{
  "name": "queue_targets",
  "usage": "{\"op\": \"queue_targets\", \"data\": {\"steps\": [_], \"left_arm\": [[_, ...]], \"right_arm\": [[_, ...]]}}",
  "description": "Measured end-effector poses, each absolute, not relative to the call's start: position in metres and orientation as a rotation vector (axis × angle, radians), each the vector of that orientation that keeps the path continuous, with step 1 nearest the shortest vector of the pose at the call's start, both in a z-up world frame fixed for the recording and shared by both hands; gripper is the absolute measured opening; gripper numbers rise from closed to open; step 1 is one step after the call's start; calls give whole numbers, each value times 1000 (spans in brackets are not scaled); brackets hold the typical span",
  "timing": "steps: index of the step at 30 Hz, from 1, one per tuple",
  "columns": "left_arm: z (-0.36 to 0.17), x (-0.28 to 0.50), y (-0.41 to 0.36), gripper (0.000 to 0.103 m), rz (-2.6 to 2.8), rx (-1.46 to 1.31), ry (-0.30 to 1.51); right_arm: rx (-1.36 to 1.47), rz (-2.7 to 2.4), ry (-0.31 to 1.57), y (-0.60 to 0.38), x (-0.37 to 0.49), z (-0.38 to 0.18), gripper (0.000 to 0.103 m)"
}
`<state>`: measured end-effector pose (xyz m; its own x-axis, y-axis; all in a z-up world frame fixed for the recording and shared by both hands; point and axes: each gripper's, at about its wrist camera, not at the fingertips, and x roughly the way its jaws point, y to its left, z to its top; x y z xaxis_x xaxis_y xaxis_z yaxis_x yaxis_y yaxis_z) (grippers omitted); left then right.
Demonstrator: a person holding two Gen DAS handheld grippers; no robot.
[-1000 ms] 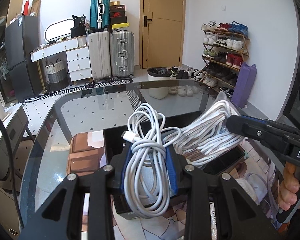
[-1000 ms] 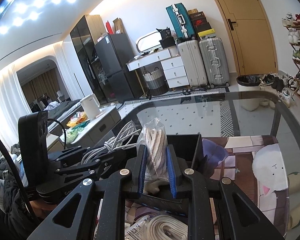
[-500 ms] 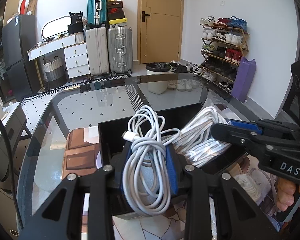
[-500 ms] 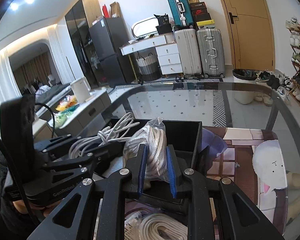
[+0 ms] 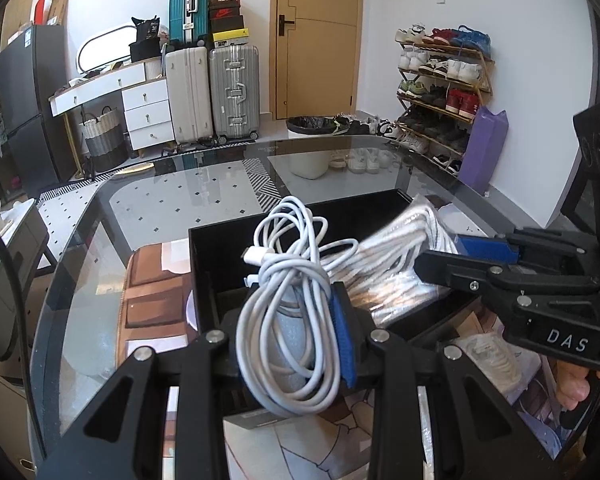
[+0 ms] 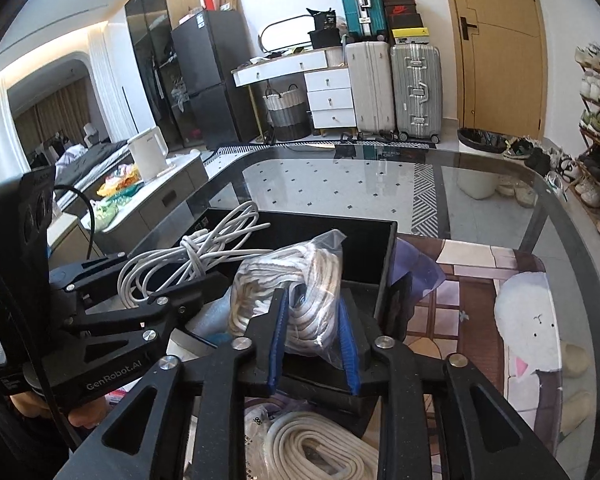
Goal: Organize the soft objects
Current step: 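Lower the cable and bag of cords into the box and open both grippers, then withdraw both grippers and move them toward the packets and bagged rope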
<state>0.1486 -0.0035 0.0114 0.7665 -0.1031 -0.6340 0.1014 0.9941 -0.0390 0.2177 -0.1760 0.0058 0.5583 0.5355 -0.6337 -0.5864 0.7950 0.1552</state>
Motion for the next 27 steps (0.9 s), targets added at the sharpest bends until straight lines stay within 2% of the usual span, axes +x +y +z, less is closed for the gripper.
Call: {"op": "queue_targets", "data": {"steps": [2,5,7,9,11,12,13,14,16,18,27], "left_arm": [[11,146,-2,32,-116,3,682],[15,141,2,39,-123,-11,674],[20,138,4,52,-124,-19,660],[25,132,5,56,-125,-24,642],[28,129,6,61,-123,-27,638],[30,128,7,67,-119,-28,636],[31,125,8,80,-106,-29,633],[32,123,10,86,-95,-32,628],[35,118,13,100,-85,-47,611],[36,113,16,103,-78,-64,608],[33,82,17,103,-58,-52,622]], "right_arm": [[-51,668,669,-181,212,9,49],[-7,676,633,-191,208,13,58],[-13,672,637,-195,207,13,62],[-26,663,636,-198,205,14,71],[-30,673,636,-202,200,15,89],[-34,675,635,-204,197,16,92],[-42,671,626,-206,193,17,95],[-48,667,617,-209,189,18,100],[-53,668,614,-213,183,19,102],[-54,671,623,-216,177,18,102],[-36,682,682,-236,161,4,102]]}}
